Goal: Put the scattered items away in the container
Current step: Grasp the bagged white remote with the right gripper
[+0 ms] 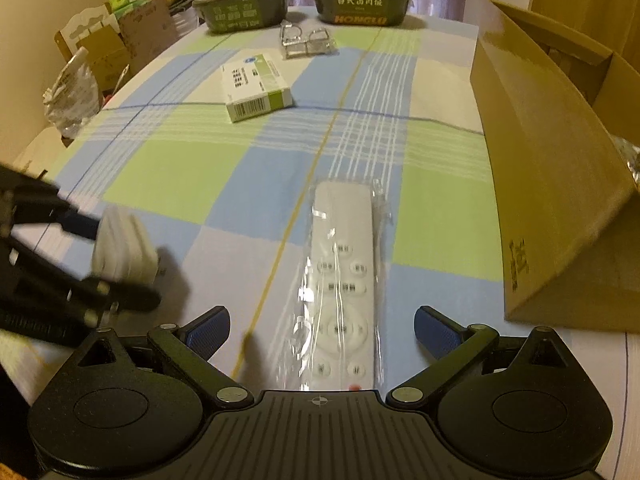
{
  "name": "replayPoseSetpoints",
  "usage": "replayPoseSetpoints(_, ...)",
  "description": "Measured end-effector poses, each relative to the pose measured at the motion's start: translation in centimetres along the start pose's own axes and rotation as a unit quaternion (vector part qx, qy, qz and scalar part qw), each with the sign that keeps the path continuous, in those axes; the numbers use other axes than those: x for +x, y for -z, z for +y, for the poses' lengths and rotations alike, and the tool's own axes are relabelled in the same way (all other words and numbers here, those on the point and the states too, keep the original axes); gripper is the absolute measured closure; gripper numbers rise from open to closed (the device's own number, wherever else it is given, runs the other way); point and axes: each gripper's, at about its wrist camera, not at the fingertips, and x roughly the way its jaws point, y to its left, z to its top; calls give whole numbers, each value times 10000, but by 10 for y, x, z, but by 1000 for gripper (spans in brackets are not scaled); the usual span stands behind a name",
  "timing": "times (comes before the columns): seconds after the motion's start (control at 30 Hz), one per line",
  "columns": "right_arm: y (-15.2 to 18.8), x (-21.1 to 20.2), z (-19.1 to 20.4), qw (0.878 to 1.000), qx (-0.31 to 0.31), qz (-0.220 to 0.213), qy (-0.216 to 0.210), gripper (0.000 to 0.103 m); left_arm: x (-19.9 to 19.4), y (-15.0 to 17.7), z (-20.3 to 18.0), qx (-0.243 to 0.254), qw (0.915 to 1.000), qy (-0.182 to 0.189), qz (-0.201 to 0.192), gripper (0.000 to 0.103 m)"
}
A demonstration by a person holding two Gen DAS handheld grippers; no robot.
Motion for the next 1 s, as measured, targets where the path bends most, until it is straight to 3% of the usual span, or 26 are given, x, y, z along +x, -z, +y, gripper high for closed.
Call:
replayPoseSetpoints(0.23, -11, 22, -2, 9999, -96, 37, 131, 0, -2, 8, 0, -164, 9998, -84, -25, 41)
replayPoseSetpoints(0.33, -13, 27, -3, 9998, -102, 81, 130, 18, -1, 9, -1, -169, 9998, -123, -54, 41)
replayPoseSetpoints(0.43, -12, 28, -2, 9997, -149, 38, 180, 20, -1, 9, -2, -181, 9997, -142, -73, 41)
replayPoseSetpoints(0.53, -11, 23, 1, 9995, -210, -76, 245, 58, -1, 9, -2, -178, 9997, -162, -83, 41)
replayPoseSetpoints(0.57, -12, 21, 1, 9995, -195, -66, 229, 62, -1, 10, -2, -170, 9997, -170, -85, 41)
replayPoseSetpoints(1.0, -3, -7, 3, 9998, -51, -41, 197, 62, -14, 17, -7, -208, 9992, -296, -160, 41)
